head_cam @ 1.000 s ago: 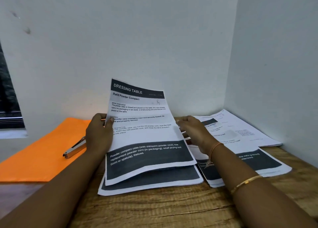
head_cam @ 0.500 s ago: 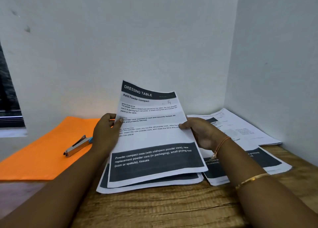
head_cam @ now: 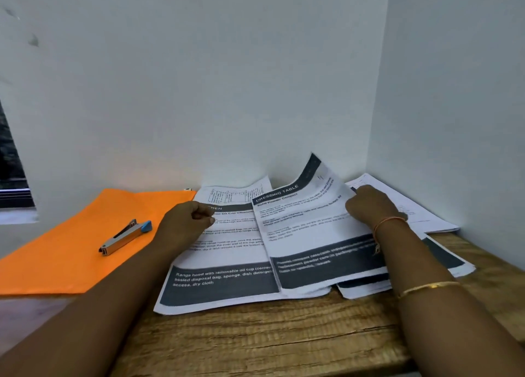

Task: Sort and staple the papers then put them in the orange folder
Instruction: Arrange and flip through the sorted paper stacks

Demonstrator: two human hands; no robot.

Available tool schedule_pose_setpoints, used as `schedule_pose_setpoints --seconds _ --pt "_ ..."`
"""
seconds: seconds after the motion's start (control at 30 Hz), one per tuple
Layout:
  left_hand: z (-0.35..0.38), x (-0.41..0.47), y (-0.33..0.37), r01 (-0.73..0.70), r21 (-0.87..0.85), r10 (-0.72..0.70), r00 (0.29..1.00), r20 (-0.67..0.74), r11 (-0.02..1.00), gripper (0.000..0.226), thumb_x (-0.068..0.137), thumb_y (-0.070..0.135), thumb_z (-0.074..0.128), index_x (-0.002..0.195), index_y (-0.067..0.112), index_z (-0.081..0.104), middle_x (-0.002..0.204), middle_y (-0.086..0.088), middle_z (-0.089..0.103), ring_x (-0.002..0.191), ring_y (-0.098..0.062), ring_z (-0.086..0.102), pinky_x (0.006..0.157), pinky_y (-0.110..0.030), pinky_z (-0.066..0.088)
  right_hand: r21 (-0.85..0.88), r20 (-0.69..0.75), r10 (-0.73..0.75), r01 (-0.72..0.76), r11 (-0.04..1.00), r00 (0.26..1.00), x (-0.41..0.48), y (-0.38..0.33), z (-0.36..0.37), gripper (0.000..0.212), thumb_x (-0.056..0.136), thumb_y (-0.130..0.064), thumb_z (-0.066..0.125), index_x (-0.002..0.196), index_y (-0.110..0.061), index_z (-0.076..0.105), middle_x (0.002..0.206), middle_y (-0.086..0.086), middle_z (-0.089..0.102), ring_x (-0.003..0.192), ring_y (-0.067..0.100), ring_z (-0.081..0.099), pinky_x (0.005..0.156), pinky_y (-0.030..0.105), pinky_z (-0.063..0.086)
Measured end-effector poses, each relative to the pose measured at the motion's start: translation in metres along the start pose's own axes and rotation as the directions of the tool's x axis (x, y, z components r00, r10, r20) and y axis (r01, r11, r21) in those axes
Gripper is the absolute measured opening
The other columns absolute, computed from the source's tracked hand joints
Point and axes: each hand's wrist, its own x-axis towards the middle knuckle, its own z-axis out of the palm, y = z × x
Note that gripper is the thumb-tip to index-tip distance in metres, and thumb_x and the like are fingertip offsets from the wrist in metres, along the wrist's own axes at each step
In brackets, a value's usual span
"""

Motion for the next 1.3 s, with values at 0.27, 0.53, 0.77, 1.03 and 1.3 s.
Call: schedule_pose_setpoints --seconds 0.27,0.53,0.77,1.03,1.3 --pt "-0.007 0.003 -0.010 0.116 0.230 -0.105 0.993 -0.061 0.966 0.030 0.080 0.020 0.073 0.107 0.011 0.063 0.110 -0.007 0.061 0.102 -0.025 0.056 0.080 -0.032 0.041 -0.223 -0.166 0.150 -0.186 0.957 0.975 0.002 0.024 -0.003 0.040 0.090 -0.020 0.045 0.130 -0.016 0.049 0.141 0.013 0.044 0.135 0.034 0.030 0.110 0.047 0.013" --pt "-0.009 0.002 -0.011 0.175 0.313 -0.158 0.984 -0.078 0.933 0.052 0.078 0.025 0.075 0.123 0.012 0.052 0.124 -0.011 0.058 0.110 -0.028 0.055 0.083 -0.034 0.042 -0.226 -0.217 0.196 -0.245 0.943 0.956 0.009 0.034 0.002 0.040 0.090 -0.022 0.045 0.130 -0.017 0.049 0.135 0.013 0.046 0.129 0.033 0.036 0.108 0.050 0.020" --pt "-0.010 0.001 -0.010 0.189 0.340 -0.162 0.981 -0.107 0.921 0.052 0.079 0.022 0.074 0.125 0.011 0.051 0.123 -0.011 0.060 0.109 -0.027 0.055 0.080 -0.032 0.041 -0.206 -0.245 0.194 -0.247 0.947 0.950 0.013 0.039 0.008 0.043 0.090 -0.025 0.047 0.131 -0.015 0.044 0.137 0.014 0.042 0.130 0.034 0.035 0.109 0.051 0.021" --pt "-0.009 0.002 -0.011 0.199 0.392 -0.162 0.979 -0.126 0.898 0.046 0.084 0.023 0.069 0.124 0.008 0.053 0.124 -0.011 0.058 0.113 -0.027 0.053 0.085 -0.033 0.041 -0.225 -0.257 0.181 -0.241 0.944 0.949 0.012 0.038 0.009 0.051 0.088 -0.029 0.049 0.135 -0.014 0.035 0.144 0.016 0.032 0.135 0.034 0.026 0.108 0.051 0.021" --pt "-0.009 0.003 -0.015 0.173 0.370 -0.127 0.981 -0.147 0.913 0.025 0.088 0.020 0.062 0.111 0.009 0.060 0.116 -0.009 0.061 0.107 -0.028 0.054 0.080 -0.032 0.040 -0.242 -0.292 0.059 -0.133 0.961 0.955 0.012 0.028 0.014 0.042 0.087 -0.027 0.049 0.127 -0.014 0.045 0.138 0.015 0.040 0.132 0.034 0.031 0.109 0.052 0.021"
